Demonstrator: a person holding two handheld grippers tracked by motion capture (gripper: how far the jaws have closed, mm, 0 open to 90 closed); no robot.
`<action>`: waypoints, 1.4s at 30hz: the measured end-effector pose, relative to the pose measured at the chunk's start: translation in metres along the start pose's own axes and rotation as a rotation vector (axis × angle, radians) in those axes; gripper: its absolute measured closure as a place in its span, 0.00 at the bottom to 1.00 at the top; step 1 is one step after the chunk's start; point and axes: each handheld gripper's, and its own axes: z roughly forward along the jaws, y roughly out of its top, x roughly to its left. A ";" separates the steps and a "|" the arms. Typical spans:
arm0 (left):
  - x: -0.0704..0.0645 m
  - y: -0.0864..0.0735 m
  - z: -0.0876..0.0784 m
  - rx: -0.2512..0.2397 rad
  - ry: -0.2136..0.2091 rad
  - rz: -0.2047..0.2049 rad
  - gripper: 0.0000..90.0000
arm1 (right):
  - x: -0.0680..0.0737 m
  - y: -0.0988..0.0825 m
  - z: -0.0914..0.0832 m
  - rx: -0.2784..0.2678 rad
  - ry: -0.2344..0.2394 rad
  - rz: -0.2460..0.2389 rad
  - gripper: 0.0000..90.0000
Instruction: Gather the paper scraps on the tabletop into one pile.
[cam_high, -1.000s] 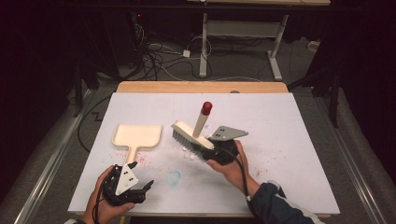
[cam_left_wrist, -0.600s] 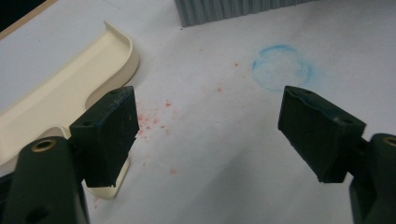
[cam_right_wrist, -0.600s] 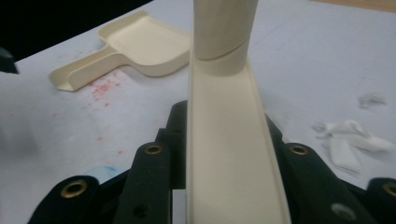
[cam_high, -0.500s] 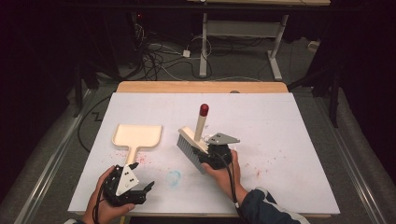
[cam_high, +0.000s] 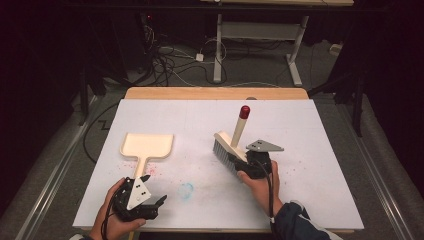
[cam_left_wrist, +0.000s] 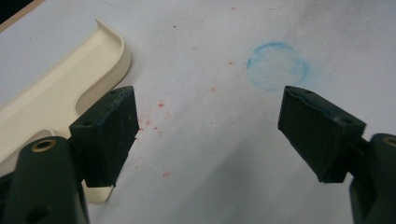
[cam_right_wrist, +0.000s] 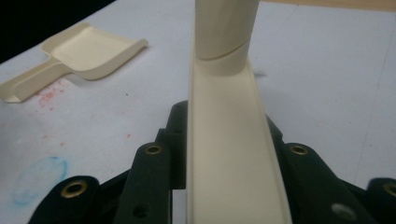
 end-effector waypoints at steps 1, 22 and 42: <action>0.000 0.000 0.000 0.000 0.000 -0.001 0.22 | -0.001 0.002 -0.003 -0.007 0.014 -0.005 0.76; 0.002 0.000 0.005 0.016 0.000 -0.010 0.22 | -0.062 0.055 -0.005 -0.085 0.029 -0.294 0.75; 0.004 -0.003 0.012 0.043 -0.022 -0.015 0.22 | -0.072 0.050 0.080 0.045 0.255 -0.551 0.75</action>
